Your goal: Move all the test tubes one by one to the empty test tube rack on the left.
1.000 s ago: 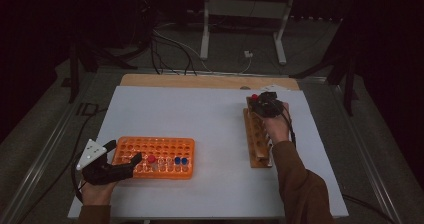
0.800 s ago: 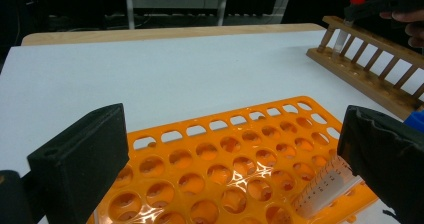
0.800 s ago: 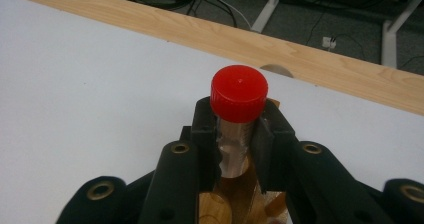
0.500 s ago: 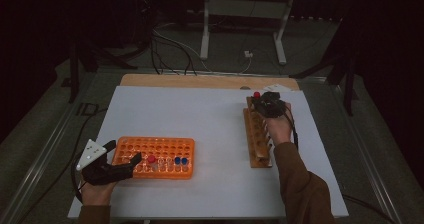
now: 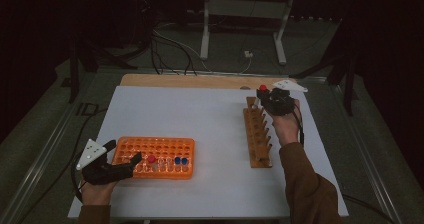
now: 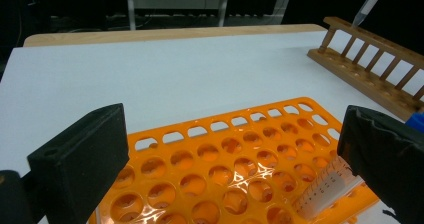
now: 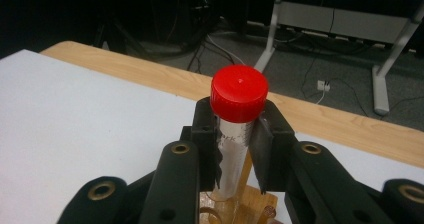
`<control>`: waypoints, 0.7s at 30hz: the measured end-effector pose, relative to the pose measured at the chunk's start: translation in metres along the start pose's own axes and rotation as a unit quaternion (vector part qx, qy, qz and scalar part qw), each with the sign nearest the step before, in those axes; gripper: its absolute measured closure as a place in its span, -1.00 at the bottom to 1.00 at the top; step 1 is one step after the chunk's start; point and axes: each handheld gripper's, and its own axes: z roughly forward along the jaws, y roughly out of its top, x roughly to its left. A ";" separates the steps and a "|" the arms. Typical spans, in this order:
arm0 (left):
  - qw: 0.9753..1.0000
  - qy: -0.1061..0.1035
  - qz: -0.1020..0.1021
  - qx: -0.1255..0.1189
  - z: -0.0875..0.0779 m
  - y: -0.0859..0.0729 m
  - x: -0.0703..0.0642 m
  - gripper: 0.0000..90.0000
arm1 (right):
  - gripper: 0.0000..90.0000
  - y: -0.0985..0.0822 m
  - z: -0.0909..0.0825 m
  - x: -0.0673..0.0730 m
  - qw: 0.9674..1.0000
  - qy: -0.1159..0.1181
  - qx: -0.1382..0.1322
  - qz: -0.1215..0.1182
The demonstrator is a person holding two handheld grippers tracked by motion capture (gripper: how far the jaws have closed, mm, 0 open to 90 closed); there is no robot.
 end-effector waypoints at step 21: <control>0.999 -0.019 0.035 -0.003 0.011 0.031 -0.014 -0.98 | 0.66 0.000 -0.011 0.035 0.995 0.095 0.012 0.006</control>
